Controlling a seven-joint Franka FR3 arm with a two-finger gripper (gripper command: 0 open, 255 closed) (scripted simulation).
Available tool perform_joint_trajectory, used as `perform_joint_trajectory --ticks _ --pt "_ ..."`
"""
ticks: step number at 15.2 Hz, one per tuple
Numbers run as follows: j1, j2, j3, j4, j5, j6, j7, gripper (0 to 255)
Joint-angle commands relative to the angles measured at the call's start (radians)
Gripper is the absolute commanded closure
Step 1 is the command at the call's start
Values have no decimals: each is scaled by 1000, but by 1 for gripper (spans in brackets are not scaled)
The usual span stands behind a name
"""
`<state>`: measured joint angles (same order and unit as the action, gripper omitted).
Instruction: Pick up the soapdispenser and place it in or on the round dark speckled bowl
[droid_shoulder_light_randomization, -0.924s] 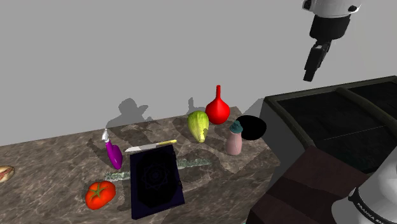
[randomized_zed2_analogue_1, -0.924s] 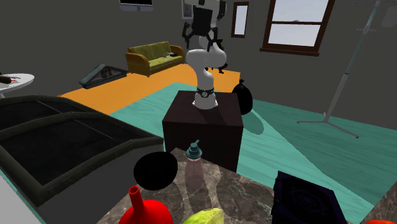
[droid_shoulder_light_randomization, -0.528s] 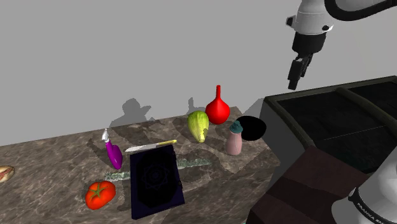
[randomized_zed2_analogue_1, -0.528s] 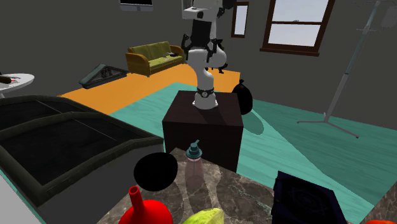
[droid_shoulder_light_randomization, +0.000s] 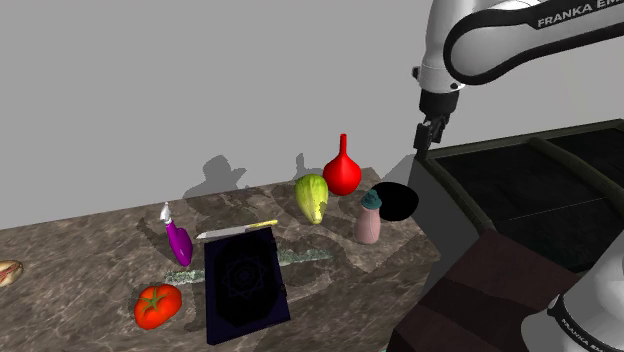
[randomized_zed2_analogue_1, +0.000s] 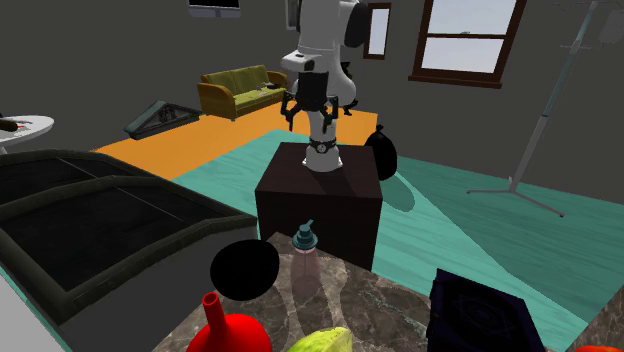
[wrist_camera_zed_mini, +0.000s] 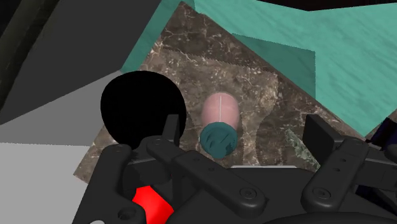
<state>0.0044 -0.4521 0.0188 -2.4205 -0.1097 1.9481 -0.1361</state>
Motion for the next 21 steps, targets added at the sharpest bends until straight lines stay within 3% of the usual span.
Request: perform_joint_trajectory --ticks 1,9,17,21 --pt "-2 63 -5 -3 2 63 0 0" --pt "-3 366 -14 79 18 266 1 0" --pt "-6 682 -13 244 45 401 -9 0" --pt "-7 740 -13 255 45 446 -8 0"
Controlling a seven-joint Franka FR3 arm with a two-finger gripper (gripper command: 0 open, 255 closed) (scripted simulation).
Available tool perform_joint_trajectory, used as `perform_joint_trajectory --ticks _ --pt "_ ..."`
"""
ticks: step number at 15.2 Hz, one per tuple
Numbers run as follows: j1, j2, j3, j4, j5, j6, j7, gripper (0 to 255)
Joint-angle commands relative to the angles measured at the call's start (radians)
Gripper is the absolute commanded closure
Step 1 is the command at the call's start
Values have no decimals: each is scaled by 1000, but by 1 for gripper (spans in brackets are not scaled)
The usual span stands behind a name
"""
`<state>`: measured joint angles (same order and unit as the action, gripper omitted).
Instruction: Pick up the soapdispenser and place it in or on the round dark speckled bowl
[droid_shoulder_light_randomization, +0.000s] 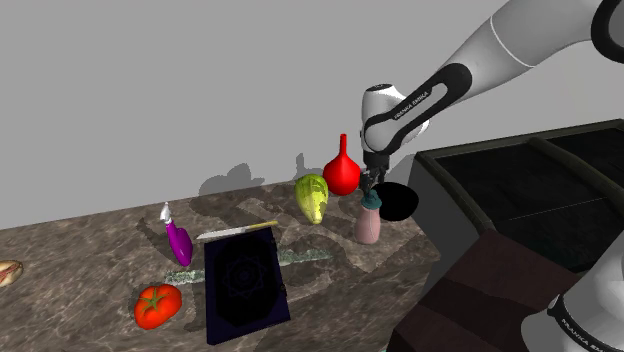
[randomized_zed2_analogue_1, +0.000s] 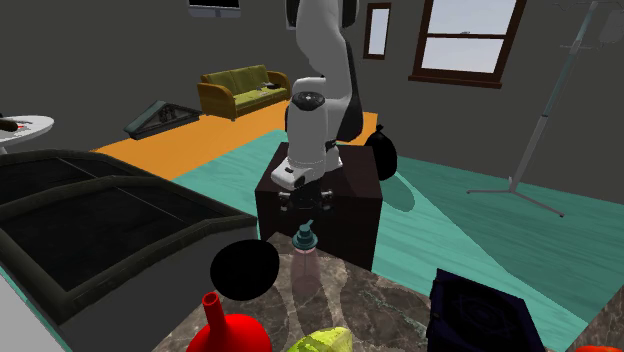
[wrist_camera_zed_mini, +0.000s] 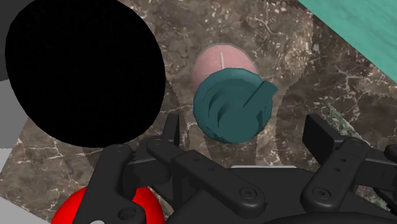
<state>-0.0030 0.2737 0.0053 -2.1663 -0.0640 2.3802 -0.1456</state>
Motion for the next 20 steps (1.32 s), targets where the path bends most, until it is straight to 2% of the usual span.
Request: perform_joint_trajectory --ticks 1,5,12,13,20 --pt "0 24 0 -2 -1 26 2 0" --pt "0 59 -2 -9 -4 68 3 0" --pt "0 59 -2 -9 -4 68 3 0" --pt "0 59 -2 -9 -4 68 3 255" --pt "0 59 -2 -9 -4 68 3 255"
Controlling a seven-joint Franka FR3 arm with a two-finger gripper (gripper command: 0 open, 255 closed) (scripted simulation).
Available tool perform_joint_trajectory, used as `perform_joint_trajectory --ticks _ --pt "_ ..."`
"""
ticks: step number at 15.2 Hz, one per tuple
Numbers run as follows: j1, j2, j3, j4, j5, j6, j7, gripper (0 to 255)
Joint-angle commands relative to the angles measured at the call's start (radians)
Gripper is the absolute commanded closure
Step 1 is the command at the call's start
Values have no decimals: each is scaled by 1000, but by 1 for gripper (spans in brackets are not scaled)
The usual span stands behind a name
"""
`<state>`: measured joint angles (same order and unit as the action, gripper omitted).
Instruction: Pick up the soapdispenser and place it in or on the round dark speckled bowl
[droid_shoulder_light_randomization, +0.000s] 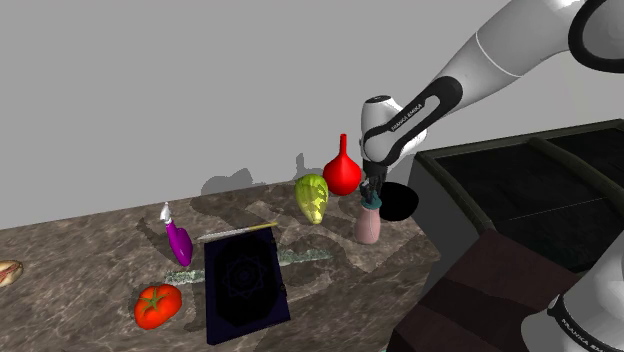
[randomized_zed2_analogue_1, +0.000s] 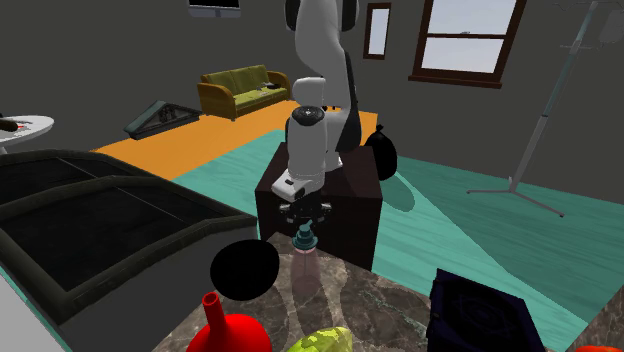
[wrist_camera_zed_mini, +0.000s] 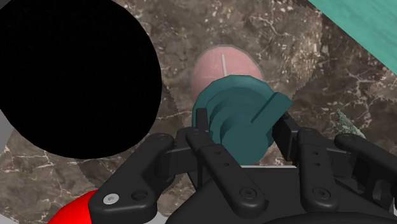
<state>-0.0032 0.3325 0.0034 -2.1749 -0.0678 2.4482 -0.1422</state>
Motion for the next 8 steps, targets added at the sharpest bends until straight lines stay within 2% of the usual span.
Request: perform_joint_trajectory --ticks 1,8 --pt "0 0 0 0 0 0 0 255" --pt "-1 -62 2 7 5 -69 -5 255"
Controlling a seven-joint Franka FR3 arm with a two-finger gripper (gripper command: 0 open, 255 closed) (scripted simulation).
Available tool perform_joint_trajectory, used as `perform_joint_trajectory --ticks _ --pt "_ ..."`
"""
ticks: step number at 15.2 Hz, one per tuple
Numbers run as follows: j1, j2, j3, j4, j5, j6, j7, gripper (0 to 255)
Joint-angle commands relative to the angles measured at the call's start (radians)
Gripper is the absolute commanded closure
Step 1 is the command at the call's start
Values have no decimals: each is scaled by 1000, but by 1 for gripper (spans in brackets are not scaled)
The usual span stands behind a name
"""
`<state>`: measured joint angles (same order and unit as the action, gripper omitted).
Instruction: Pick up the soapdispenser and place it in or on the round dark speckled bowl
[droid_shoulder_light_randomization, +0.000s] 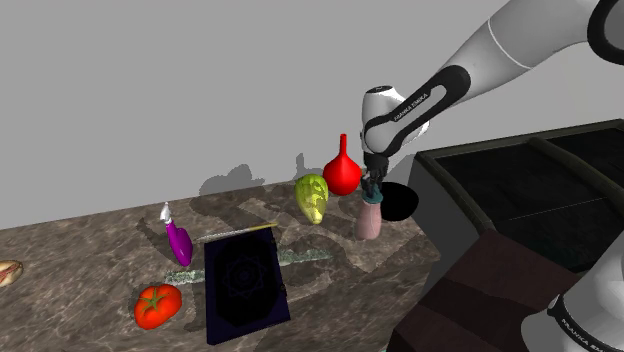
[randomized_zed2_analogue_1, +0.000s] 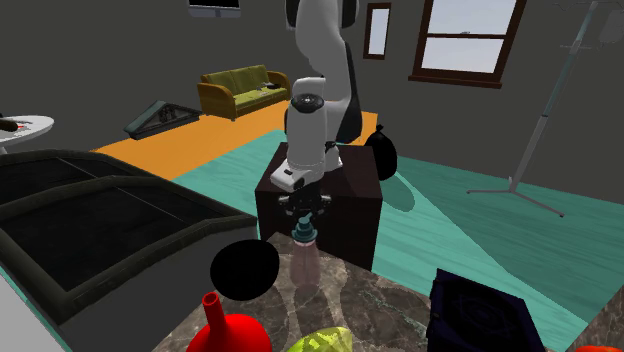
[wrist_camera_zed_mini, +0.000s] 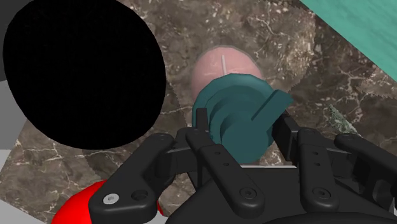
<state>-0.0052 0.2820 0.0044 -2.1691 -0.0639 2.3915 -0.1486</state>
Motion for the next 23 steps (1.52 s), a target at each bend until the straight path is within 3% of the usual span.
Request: perform_joint_trajectory --ticks 1,23 --pt "1 -22 1 3 1 -24 0 255" --pt "1 -196 4 99 14 -294 -17 255"
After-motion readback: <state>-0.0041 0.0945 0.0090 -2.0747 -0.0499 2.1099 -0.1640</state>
